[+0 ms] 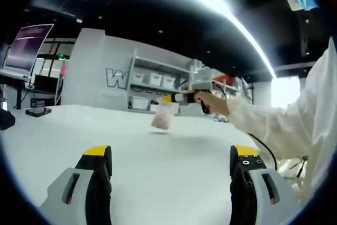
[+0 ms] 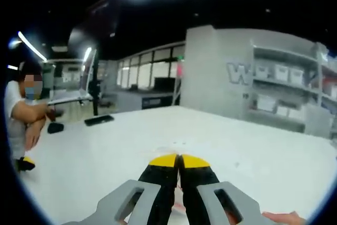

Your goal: Open the resealable bag by pulling the two sides of the seal apart until the entire bag opening is separated and visibly accessible.

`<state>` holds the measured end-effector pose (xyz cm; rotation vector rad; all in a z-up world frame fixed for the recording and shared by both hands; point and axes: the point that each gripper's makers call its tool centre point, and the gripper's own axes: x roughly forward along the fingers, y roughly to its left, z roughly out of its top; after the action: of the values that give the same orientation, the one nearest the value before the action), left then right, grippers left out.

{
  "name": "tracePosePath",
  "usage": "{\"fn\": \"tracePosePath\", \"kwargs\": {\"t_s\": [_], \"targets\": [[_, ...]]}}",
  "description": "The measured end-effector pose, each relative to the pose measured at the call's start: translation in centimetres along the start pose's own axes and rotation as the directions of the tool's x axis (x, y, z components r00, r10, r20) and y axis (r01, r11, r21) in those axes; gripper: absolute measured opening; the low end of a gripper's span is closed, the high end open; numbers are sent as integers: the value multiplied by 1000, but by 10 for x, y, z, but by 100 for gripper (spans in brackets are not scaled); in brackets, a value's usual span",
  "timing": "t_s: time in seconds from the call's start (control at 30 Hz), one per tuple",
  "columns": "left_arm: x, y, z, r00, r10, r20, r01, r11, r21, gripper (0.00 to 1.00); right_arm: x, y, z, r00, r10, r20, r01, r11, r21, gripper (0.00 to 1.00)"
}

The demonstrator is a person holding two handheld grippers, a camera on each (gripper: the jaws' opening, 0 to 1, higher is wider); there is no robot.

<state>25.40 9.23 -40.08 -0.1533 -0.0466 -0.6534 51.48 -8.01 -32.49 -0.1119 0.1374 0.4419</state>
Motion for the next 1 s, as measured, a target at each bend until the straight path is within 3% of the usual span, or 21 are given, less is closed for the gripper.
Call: {"fn": "tracePosePath", "kwargs": {"t_s": [0.3,1.0], "targets": [[-1,1,1,1000,4,0,-4,1000,0,91,15,-12,3,999,-30,-17,30,1000,9,0],[-4,5,9,1000,4,14,-4,1000,6,91,44,-14,8,998,-39,-43,42,997,66,0]]}}
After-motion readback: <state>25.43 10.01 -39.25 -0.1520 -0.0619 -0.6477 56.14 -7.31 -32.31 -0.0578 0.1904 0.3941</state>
